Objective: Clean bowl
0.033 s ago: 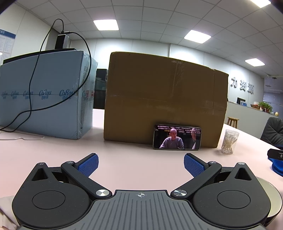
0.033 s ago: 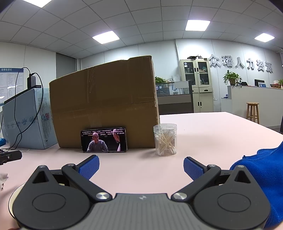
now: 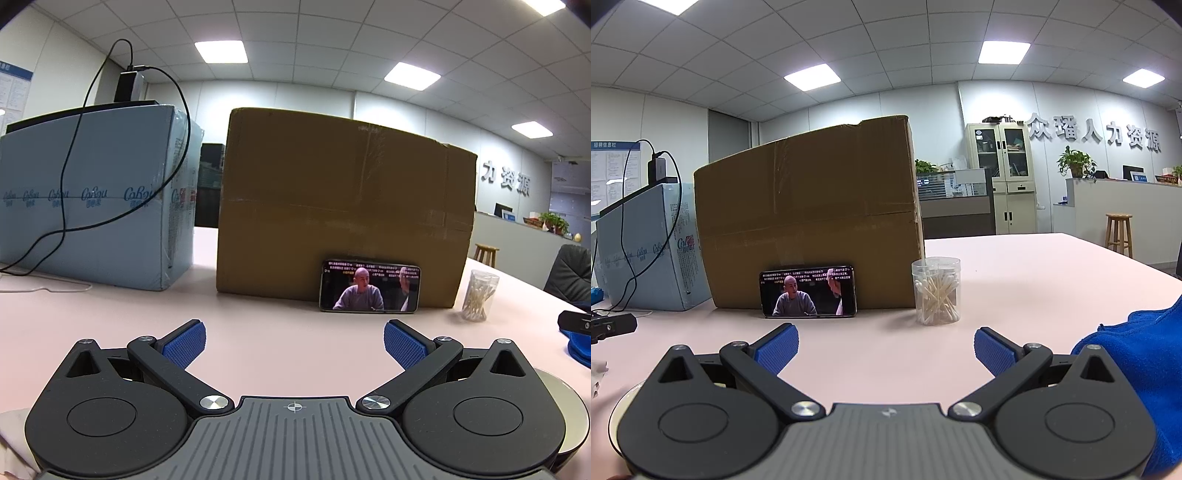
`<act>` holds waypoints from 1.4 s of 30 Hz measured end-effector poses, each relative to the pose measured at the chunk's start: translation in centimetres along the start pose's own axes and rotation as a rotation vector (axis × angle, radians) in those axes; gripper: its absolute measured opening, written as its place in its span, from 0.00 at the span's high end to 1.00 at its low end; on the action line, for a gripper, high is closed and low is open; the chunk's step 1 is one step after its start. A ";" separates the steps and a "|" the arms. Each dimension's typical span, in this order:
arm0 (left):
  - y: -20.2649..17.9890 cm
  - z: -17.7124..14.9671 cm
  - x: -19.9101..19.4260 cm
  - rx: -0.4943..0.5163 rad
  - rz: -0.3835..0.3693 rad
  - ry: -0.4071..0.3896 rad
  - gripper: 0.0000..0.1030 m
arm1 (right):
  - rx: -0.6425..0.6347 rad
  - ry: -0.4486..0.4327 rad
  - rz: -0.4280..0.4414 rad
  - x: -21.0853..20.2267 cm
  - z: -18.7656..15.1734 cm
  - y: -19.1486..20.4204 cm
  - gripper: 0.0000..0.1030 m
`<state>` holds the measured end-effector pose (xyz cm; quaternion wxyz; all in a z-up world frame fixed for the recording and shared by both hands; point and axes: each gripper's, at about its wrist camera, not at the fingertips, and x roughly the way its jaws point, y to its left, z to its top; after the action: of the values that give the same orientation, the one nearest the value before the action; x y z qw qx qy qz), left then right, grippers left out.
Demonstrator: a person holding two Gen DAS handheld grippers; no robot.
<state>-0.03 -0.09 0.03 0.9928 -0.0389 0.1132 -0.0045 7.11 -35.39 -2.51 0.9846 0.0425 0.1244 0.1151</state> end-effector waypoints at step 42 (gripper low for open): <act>0.3 0.0 0.3 -0.014 -0.002 0.007 0.00 | 0.027 0.019 0.004 0.4 0.1 -0.1 0.00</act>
<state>0.28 0.22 -0.03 0.9921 -0.0458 0.1167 -0.0051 7.52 -35.43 -2.53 0.9825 0.0549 0.1350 0.1157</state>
